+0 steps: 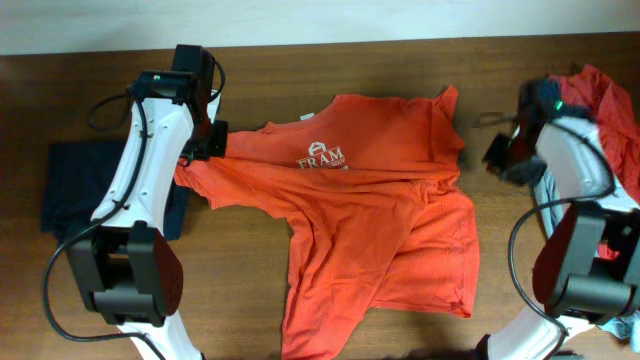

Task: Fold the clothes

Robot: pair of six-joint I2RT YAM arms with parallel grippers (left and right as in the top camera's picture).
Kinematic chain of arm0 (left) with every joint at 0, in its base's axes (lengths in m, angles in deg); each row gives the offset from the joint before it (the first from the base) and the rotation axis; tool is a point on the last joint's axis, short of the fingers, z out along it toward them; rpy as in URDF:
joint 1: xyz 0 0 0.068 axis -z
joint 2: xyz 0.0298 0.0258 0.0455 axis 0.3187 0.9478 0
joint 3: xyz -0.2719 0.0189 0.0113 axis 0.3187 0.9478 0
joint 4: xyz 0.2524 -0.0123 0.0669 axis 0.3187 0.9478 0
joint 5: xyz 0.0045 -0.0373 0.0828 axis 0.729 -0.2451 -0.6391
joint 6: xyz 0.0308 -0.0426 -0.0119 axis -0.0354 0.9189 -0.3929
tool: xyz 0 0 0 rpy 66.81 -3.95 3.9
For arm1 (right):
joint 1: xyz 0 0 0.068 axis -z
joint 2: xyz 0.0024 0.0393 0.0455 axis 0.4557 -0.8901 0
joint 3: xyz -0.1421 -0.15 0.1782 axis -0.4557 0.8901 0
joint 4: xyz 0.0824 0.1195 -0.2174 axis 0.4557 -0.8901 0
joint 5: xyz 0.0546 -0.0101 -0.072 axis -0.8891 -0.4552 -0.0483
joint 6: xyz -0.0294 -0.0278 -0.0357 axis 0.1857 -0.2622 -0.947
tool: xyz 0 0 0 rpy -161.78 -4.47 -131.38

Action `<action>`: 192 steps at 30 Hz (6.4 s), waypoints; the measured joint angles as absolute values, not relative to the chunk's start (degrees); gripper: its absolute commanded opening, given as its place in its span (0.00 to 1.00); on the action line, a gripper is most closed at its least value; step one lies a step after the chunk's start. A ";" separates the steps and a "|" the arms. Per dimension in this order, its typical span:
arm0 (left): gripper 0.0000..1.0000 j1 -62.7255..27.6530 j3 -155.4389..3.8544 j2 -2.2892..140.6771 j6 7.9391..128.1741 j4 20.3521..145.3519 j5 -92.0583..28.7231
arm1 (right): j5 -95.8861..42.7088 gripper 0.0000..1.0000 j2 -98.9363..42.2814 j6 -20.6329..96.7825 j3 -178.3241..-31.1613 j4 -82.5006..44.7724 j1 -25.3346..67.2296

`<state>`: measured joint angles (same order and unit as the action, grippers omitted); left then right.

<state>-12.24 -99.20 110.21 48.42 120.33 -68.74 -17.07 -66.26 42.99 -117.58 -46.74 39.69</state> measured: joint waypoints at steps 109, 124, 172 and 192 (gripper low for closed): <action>0.19 -14.71 -111.99 138.78 40.20 91.82 -73.63 | -16.46 0.04 -68.38 31.61 -107.81 -16.80 40.11; 0.38 -12.91 -126.81 138.78 37.77 110.36 -64.78 | -29.68 0.43 -68.21 30.27 -128.42 -51.09 40.24; 0.72 -7.71 -62.24 94.30 53.86 99.17 -55.01 | -22.25 0.88 -24.60 52.39 -85.52 -50.79 12.17; 0.17 -7.76 -52.06 98.56 64.85 84.39 -54.73 | -24.24 0.88 -39.81 52.72 -81.19 -44.21 12.11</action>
